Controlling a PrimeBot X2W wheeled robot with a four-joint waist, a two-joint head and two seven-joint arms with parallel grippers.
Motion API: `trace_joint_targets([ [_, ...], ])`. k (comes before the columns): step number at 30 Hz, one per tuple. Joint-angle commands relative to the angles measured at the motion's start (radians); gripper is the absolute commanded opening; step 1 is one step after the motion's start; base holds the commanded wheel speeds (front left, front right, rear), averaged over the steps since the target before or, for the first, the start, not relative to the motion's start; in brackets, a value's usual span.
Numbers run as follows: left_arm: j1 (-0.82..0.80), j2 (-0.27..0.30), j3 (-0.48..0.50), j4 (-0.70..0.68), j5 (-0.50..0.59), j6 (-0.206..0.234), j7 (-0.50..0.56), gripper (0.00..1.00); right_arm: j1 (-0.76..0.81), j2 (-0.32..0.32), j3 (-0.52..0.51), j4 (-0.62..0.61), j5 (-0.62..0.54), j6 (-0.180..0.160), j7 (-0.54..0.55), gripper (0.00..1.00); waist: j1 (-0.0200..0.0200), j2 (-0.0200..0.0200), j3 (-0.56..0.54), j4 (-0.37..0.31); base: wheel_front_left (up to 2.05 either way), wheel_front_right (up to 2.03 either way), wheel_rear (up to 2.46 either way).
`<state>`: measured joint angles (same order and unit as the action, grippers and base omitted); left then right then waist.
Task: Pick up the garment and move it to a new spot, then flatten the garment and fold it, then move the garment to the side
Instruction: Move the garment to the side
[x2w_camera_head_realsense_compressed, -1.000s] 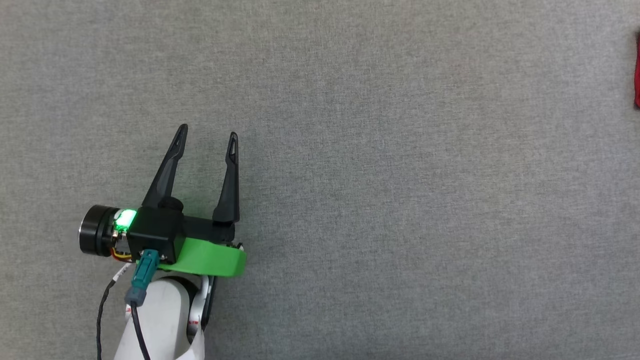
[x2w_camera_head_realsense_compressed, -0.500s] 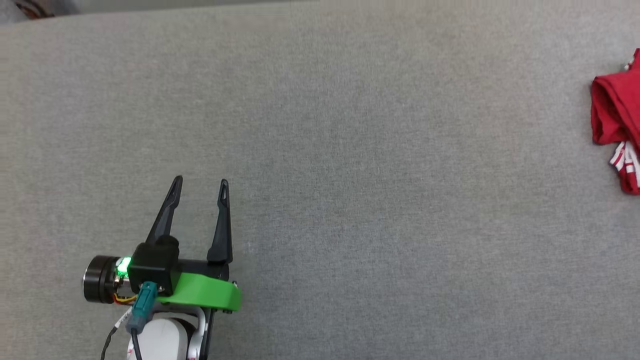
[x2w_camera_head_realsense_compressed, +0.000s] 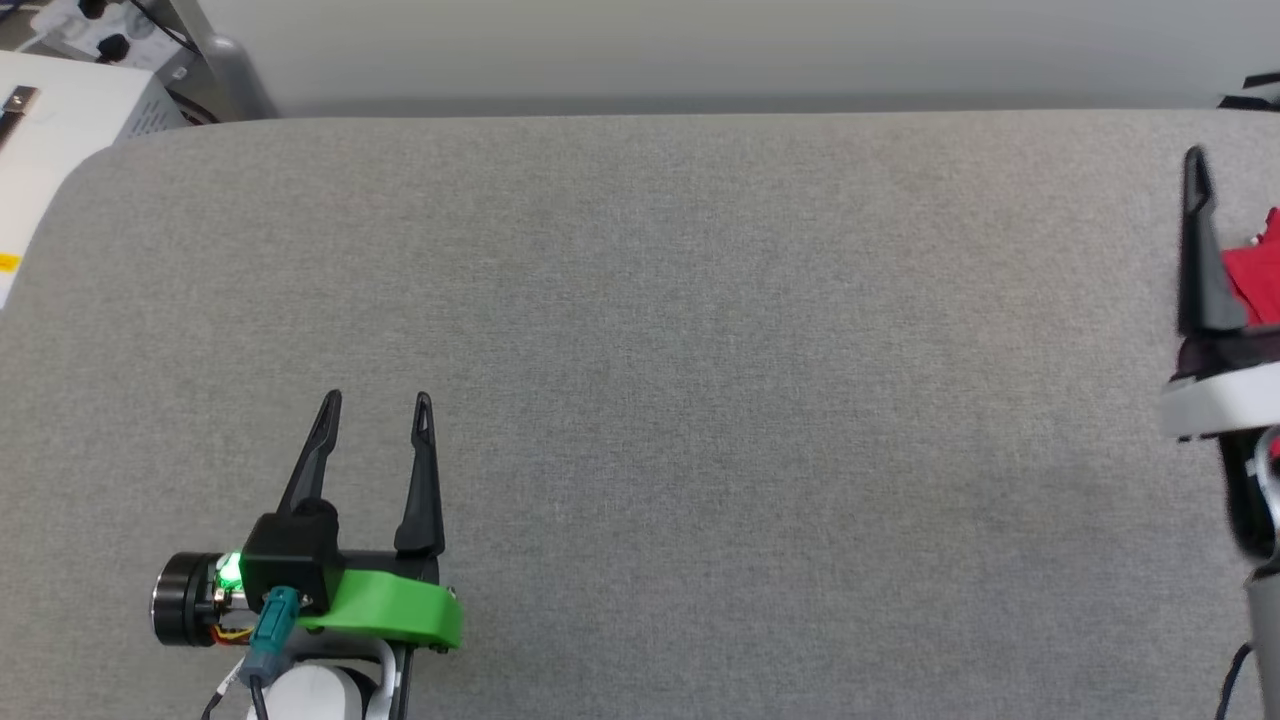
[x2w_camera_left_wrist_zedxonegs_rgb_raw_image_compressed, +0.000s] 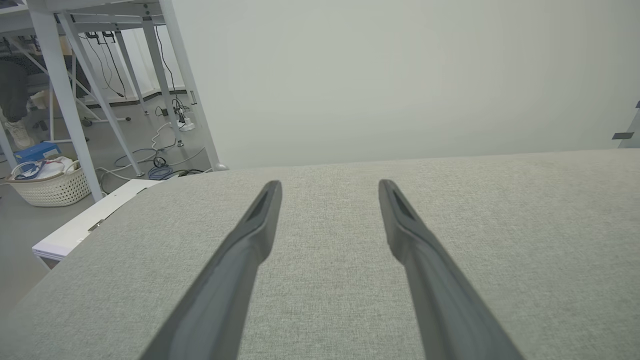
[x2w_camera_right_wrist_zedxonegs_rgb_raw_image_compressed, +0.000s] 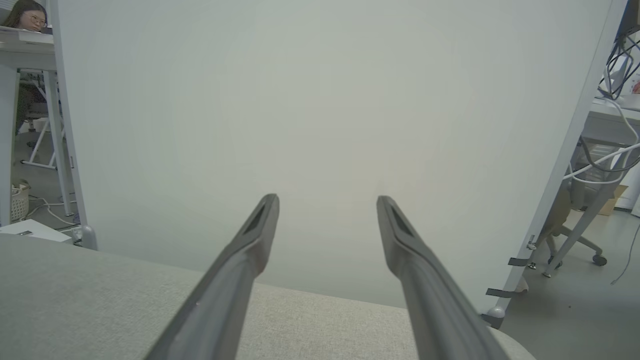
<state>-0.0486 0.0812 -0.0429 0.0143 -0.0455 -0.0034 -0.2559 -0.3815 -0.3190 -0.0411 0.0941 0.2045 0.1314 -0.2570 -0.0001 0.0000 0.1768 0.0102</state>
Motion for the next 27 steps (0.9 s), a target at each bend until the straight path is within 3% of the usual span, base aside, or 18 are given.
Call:
trace_joint_targets([
  [1,0.019,-0.006,0.007,0.003,-0.008,0.006,-0.006,1.00,0.045,0.022,0.012,-0.018,-0.008,-0.001,-0.005,1.00,0.0001,0.0000,-0.042,0.036,0.00,0.00,0.00],
  [13,0.065,-0.013,0.016,0.025,-0.005,0.001,-0.006,1.00,0.304,0.162,0.058,-0.058,-0.027,-0.001,-0.005,1.00,0.0001,0.0000,-0.106,0.053,0.00,0.00,0.00],
  [27,0.139,-0.019,0.016,0.036,-0.014,-0.031,-0.006,1.00,0.487,0.220,0.012,-0.096,-0.045,-0.001,-0.005,1.00,0.0001,0.0000,-0.166,0.044,0.00,0.00,0.00],
])
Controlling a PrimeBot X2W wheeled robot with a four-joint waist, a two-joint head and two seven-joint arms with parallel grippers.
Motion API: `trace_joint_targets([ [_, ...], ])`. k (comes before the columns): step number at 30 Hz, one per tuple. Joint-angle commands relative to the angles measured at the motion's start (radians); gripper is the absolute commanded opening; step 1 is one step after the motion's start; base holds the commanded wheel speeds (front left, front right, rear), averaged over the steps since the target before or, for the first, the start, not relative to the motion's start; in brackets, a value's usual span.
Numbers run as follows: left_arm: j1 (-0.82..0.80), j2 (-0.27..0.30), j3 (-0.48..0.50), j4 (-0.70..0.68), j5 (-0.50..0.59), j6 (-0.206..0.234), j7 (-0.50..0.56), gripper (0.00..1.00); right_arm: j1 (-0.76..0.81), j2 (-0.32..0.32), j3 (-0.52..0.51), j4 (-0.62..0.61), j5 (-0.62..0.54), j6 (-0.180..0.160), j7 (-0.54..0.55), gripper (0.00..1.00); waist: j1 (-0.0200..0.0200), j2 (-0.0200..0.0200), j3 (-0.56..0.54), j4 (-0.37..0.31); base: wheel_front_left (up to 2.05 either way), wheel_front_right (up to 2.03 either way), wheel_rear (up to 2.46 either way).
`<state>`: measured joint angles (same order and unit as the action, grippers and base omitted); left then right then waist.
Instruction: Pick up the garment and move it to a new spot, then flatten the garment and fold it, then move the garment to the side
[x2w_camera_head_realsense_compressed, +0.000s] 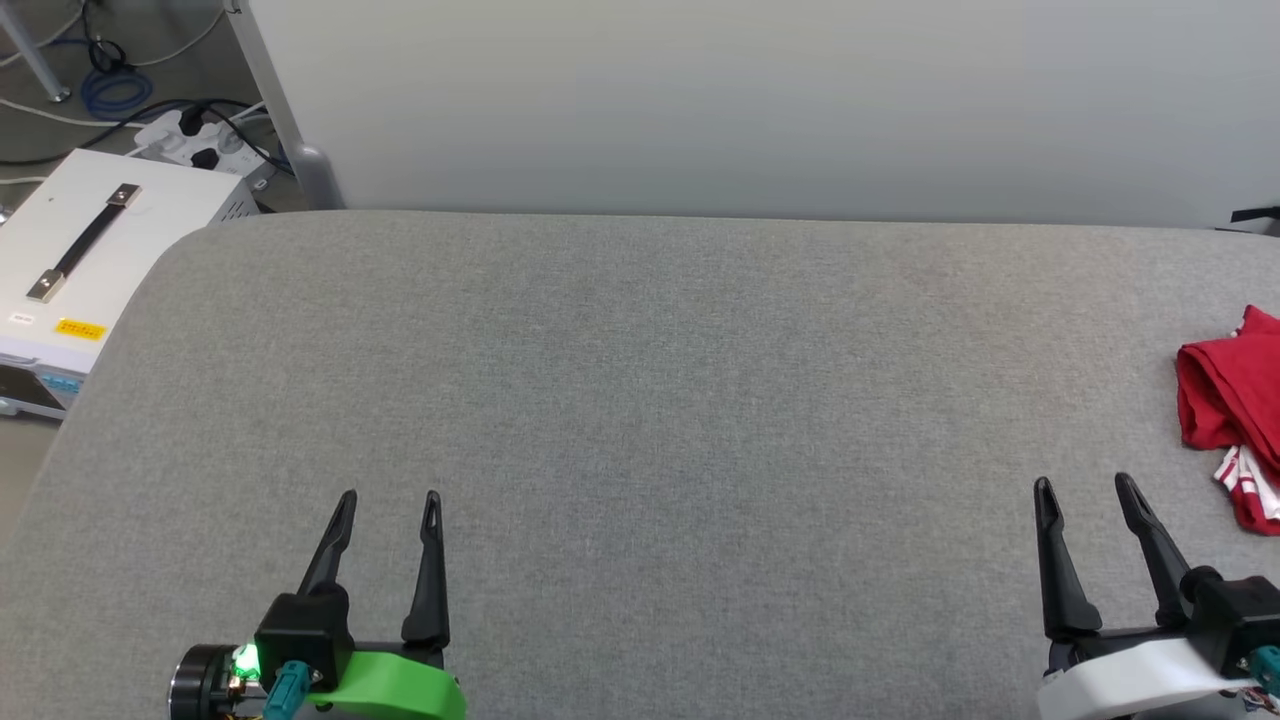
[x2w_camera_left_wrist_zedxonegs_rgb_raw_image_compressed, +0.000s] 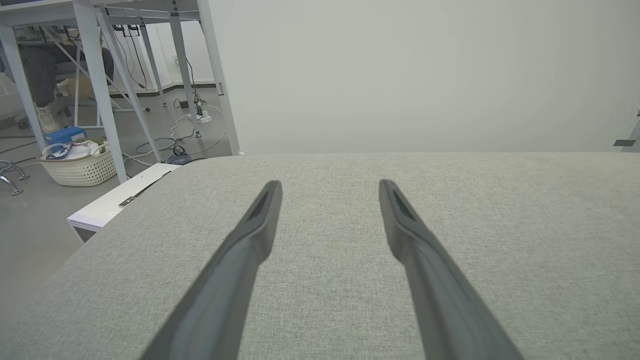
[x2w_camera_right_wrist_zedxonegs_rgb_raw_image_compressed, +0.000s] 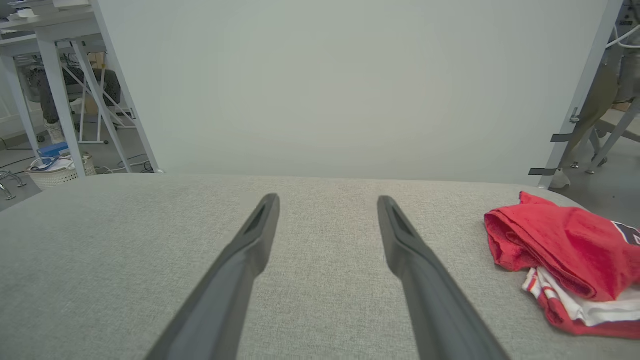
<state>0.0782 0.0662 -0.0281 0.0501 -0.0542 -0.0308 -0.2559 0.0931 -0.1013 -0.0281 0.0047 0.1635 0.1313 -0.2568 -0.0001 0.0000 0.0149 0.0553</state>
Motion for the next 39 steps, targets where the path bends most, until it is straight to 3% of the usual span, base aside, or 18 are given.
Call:
trace_joint_targets([
  [1,0.016,-0.004,0.002,0.000,-0.005,-0.005,-0.006,1.00,0.022,0.003,0.001,-0.011,-0.009,-0.001,-0.005,1.00,0.0001,0.0000,-0.007,-0.001,0.00,0.00,0.00],
  [22,0.047,-0.010,0.010,0.006,-0.005,-0.011,-0.006,1.00,0.080,0.026,0.011,-0.004,-0.001,-0.001,-0.005,1.00,0.0001,0.0000,-0.038,-0.004,0.00,0.00,0.00],
  [23,0.029,-0.005,0.007,0.005,0.000,-0.009,0.000,0.00,0.070,0.025,0.008,-0.007,-0.005,0.000,0.000,0.00,0.0001,0.0000,-0.038,-0.004,0.00,0.00,0.00],
  [39,0.018,-0.005,0.007,0.000,0.005,-0.005,0.025,0.00,0.055,0.027,0.010,-0.007,-0.020,0.000,0.026,0.00,0.0001,0.0000,-0.036,-0.009,0.00,0.00,0.00],
])
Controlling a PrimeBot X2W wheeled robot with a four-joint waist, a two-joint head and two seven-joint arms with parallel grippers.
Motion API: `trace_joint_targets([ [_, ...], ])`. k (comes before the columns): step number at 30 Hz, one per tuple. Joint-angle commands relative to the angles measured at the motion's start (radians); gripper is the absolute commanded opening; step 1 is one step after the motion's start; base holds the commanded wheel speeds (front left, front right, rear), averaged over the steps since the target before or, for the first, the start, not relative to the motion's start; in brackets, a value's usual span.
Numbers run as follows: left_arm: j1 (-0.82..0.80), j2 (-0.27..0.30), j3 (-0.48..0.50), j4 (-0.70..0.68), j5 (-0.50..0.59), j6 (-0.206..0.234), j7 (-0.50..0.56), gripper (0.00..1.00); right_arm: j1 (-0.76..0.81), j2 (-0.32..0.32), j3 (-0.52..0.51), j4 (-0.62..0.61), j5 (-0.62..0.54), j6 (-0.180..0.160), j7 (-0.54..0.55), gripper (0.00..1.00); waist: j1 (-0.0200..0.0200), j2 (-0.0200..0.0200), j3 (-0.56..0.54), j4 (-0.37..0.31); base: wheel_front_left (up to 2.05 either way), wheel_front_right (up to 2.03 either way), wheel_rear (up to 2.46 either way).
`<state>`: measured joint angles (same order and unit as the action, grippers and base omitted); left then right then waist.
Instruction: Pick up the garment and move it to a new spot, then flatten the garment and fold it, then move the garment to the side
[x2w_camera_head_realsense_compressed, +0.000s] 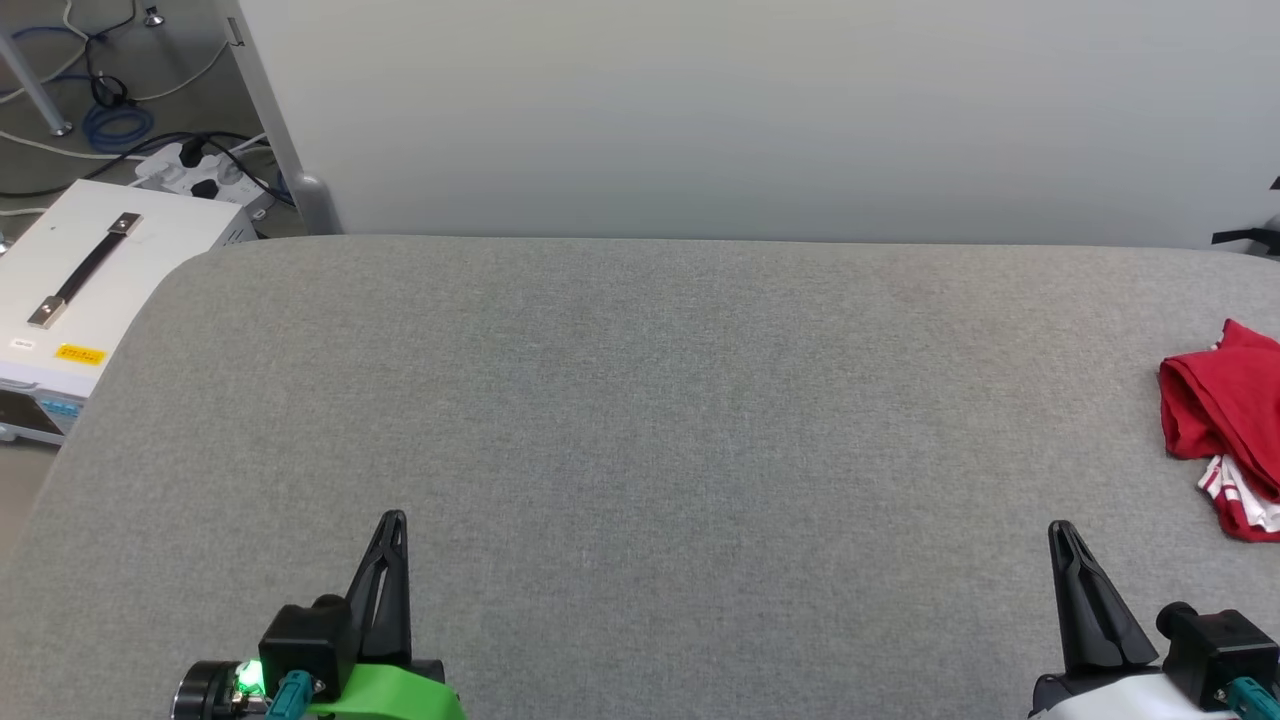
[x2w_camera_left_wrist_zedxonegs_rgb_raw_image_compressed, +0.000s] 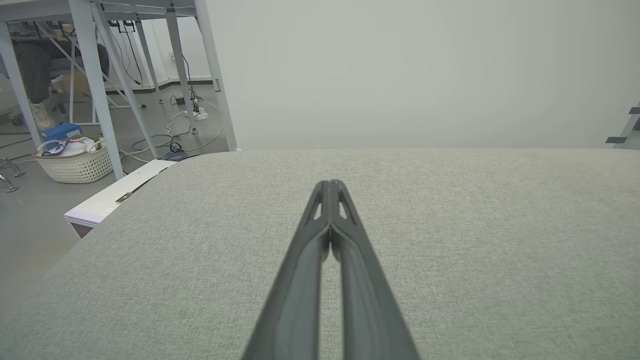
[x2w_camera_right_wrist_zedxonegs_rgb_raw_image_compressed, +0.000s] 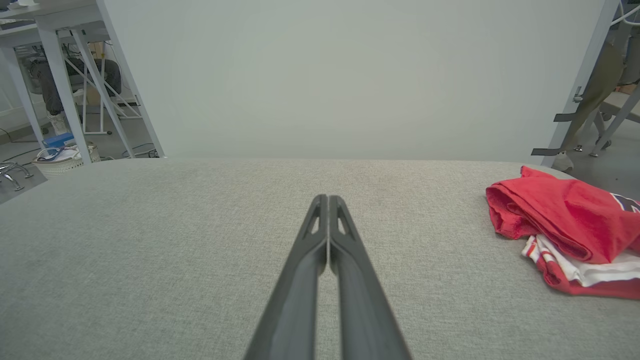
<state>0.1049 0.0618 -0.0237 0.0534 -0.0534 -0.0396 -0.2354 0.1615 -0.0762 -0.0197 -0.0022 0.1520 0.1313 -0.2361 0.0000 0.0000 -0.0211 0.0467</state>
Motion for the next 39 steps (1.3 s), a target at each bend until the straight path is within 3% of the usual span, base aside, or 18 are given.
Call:
trace_joint_targets([
  [1,-0.010,-0.001,0.002,-0.004,0.005,0.004,0.007,0.00,-0.015,0.002,0.002,0.000,-0.010,0.000,0.007,0.00,0.0000,0.0000,0.000,-0.001,0.00,0.00,0.00],
  [39,-0.041,-0.005,0.010,-0.021,0.021,0.016,0.083,0.00,-0.064,0.010,0.008,0.001,-0.057,0.000,0.083,0.00,0.0000,0.0000,0.007,-0.016,0.00,0.00,0.00],
])
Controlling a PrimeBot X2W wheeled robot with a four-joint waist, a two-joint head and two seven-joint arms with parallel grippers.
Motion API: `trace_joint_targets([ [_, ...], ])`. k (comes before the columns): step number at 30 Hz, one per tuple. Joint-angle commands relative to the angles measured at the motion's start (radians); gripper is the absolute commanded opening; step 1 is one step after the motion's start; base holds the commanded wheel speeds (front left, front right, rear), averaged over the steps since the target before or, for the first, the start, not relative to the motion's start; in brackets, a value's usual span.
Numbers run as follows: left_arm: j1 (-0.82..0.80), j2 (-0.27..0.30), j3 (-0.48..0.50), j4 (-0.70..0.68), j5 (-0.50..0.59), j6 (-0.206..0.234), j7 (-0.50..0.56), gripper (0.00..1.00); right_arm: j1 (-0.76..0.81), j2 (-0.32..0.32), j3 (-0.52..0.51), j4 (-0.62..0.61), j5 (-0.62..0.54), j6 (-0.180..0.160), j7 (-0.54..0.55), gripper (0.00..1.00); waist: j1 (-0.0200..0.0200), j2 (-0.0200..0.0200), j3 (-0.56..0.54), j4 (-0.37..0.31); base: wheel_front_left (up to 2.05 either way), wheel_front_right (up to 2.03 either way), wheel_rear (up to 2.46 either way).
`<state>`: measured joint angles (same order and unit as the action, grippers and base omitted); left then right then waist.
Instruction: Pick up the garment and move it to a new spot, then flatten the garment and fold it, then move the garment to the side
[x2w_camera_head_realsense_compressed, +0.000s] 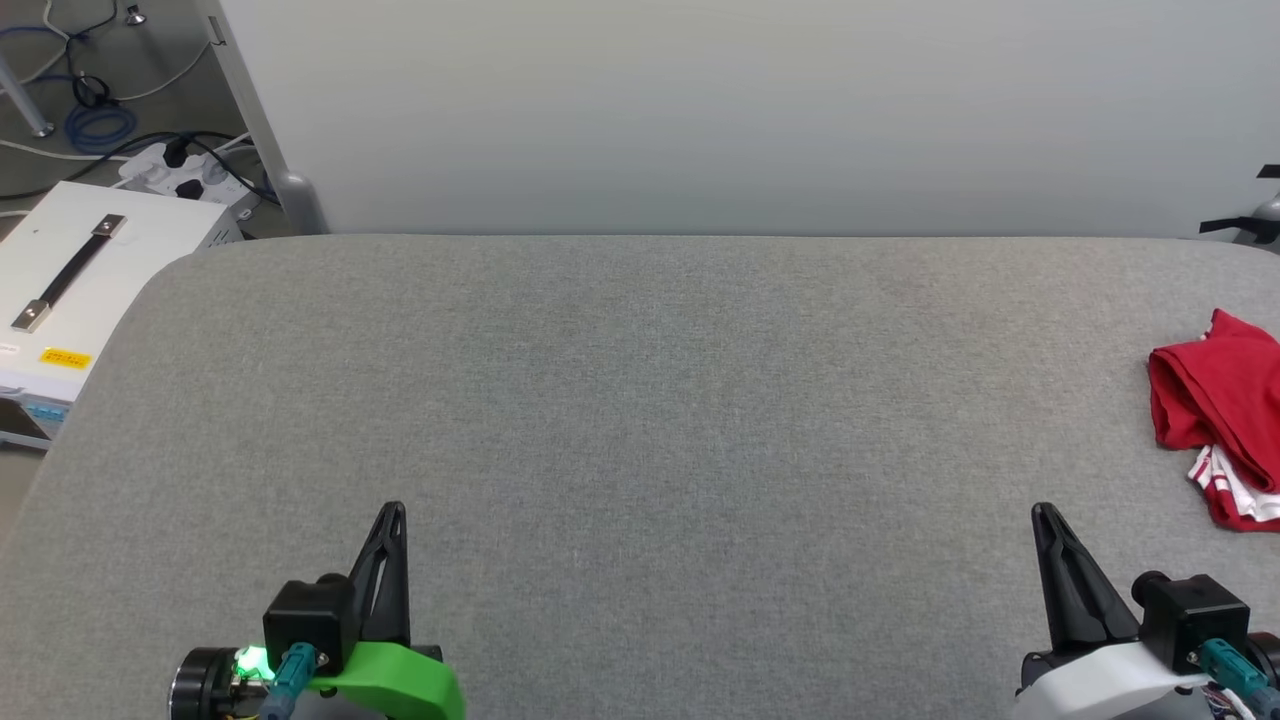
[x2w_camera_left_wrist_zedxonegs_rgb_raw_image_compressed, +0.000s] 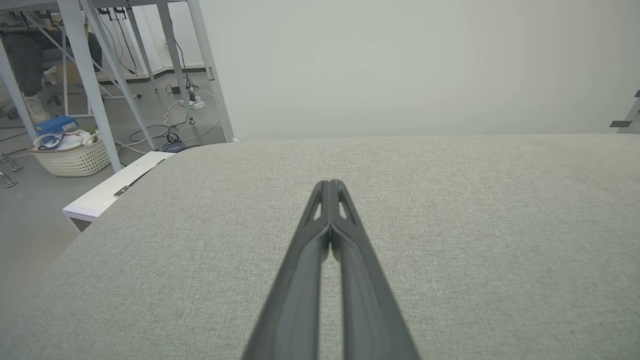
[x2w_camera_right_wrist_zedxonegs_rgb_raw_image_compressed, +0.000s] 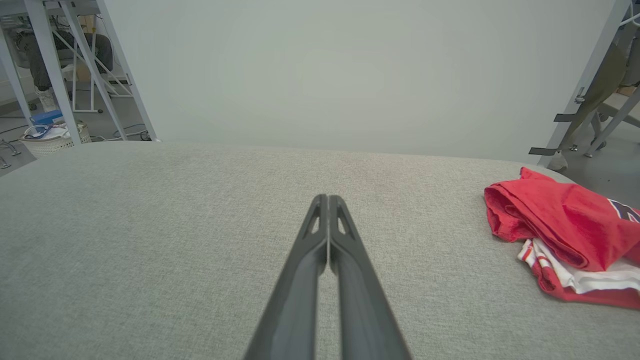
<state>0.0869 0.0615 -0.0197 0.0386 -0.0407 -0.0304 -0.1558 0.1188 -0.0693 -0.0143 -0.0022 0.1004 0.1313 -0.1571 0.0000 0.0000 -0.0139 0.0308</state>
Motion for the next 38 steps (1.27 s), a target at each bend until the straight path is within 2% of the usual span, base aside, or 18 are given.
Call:
trace_joint_targets([
  [1,-0.024,-0.004,0.006,-0.006,0.009,0.007,0.006,0.00,-0.023,0.003,0.003,0.001,-0.007,0.000,0.007,0.00,0.0000,0.0000,0.000,-0.001,0.00,0.00,0.00],
  [38,-0.055,-0.008,0.013,-0.022,0.025,0.019,0.080,0.00,-0.070,0.011,0.008,0.002,-0.053,0.000,0.081,0.00,0.0000,0.0000,0.007,-0.016,0.00,0.00,0.00],
])
